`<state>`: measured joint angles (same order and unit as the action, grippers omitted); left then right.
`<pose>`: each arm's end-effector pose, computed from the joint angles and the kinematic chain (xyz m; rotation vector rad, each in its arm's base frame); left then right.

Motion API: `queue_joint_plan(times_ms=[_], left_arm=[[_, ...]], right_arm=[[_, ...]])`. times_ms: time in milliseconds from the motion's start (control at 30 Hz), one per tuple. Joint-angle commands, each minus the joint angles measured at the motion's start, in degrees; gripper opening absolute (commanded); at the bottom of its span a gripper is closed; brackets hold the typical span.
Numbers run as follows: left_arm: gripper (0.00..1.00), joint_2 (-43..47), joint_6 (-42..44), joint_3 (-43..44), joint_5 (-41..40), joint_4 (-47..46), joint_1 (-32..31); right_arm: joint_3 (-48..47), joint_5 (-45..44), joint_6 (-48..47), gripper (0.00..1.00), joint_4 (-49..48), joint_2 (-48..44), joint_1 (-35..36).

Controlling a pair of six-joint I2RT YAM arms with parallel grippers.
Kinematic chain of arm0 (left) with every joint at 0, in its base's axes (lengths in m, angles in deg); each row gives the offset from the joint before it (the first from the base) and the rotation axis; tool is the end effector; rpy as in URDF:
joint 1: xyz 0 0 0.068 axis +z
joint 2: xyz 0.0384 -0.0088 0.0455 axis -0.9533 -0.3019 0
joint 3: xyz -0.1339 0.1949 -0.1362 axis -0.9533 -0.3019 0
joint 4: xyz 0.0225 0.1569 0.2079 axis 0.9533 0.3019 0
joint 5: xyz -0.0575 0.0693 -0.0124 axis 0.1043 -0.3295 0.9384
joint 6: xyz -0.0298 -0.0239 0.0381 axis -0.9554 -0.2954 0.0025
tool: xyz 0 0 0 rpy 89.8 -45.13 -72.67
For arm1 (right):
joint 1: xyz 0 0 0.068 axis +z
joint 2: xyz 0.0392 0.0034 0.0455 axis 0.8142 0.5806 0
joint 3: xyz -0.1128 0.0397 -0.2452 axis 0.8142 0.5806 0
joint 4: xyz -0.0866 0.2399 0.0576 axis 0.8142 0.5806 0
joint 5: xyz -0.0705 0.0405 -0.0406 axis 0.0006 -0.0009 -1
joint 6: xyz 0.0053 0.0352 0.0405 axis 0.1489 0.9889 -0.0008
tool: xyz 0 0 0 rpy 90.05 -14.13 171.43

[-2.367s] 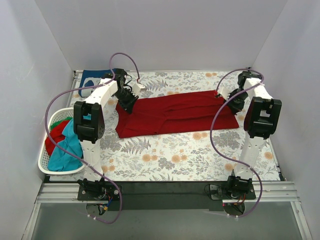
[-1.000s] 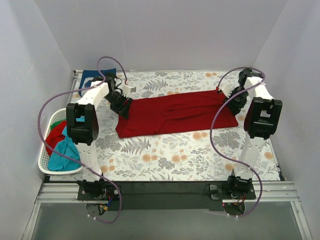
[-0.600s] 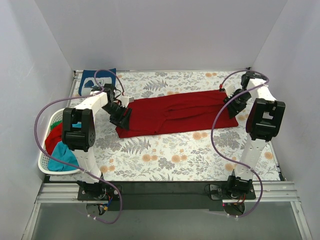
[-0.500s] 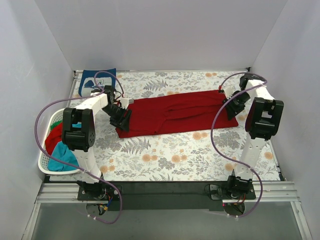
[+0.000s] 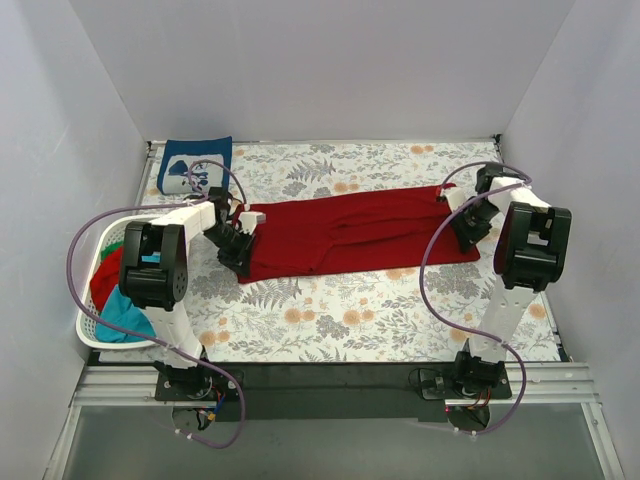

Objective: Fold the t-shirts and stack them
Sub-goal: Fold the tshirt

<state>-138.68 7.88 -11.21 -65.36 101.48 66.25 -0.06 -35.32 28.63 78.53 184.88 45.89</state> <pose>0.3213 -0.0494 0.1505 0.2829 -2.9546 0.6162 0.3873 -0.0532 0.1631 -0.9919 2.7939 0.1186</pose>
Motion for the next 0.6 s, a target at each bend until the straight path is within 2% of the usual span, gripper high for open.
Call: queue_joint_plan(times_ms=[0, 67, 100, 167, 267, 333, 500, 567], left_arm=[[0.0, 5.6, 0.9, -2.0, -0.6, 2.2, -0.1], [0.11, 7.1, 0.3, 0.9, 1.9, 3.9, -0.1], [0.25, 7.9, -0.3, 1.9, 3.7, 4.9, -0.1], [0.32, 8.6, -1.5, 6.1, 6.3, 5.8, -0.1], [0.38, 9.3, -4.0, 8.1, 8.5, 5.0, -0.1], [0.39, 8.8, -6.0, 8.0, 8.7, 4.2, -0.1], [0.39, 7.4, -10.9, 6.1, 10.0, 1.3, -0.1], [0.39, 7.7, -13.5, 5.4, 10.1, 0.6, -0.1]], right_arm=[[7.6, -3.5, -2.4, 0.25, 1.6, -3.5, -1.4], [5.5, 0.2, -1.9, 0.29, 3.0, -6.3, -1.2], [1.9, 1.8, -1.7, 0.32, 5.6, -6.9, -1.0], [-3.5, 9.8, -0.9, 0.38, 9.4, -8.8, -0.4], [-6.7, 17.5, 3.9, 0.45, 10.1, -11.8, 3.9], [-6.4, 23.2, 8.2, 0.46, 9.0, -12.6, 7.0], [-0.1, 30.6, 21.0, 0.46, -1.4, -15.1, 18.0], [4.1, 31.0, 27.6, 0.46, -10.1, -16.3, 21.7]])
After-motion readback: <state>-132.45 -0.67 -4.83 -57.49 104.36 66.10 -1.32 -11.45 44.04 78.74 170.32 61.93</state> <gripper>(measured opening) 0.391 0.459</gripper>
